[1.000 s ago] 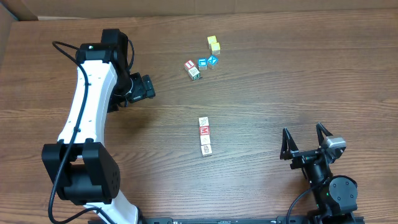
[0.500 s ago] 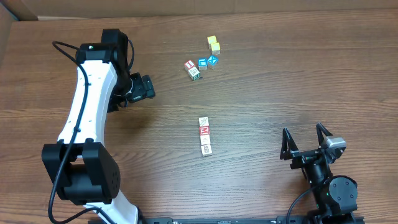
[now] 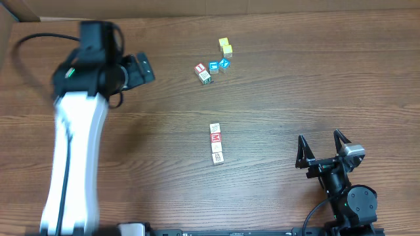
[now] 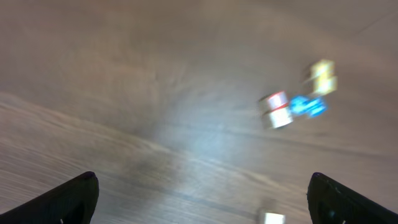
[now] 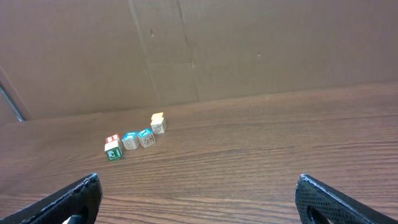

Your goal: Flip 4 blocks

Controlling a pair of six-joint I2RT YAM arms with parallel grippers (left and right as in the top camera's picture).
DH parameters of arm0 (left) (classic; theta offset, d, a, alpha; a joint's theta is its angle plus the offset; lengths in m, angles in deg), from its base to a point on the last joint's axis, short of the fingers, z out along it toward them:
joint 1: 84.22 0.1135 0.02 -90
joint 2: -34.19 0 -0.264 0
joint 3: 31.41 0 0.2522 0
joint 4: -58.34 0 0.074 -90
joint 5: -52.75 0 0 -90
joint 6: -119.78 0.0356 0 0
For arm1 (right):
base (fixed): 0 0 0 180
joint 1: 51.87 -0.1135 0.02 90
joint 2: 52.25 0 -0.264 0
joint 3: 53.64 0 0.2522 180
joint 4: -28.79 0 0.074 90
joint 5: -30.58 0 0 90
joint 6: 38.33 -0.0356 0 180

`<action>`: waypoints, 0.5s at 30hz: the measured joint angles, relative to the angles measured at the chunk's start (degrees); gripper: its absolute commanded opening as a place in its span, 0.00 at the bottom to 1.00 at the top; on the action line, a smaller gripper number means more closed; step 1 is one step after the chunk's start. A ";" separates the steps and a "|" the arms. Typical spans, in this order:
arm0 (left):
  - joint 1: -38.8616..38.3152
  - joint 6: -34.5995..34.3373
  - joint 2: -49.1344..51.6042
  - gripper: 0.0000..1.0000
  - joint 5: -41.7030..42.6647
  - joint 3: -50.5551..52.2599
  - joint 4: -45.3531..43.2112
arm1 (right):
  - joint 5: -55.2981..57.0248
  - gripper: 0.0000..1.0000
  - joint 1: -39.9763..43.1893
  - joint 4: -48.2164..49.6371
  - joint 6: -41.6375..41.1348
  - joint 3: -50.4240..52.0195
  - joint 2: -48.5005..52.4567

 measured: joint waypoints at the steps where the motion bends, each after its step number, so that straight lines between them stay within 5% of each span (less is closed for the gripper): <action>1: 0.00 0.00 -3.17 0.99 -0.02 -0.02 0.09 | 0.00 1.00 0.00 0.00 -0.02 0.00 0.00; 8: 0.00 0.66 -21.68 1.00 -1.31 -0.92 8.79 | -0.02 1.00 0.00 -0.02 -0.02 0.00 0.00; 15: 0.00 1.75 -28.81 0.99 -3.72 -0.68 20.41 | 0.00 1.00 0.00 -0.02 0.02 0.00 0.00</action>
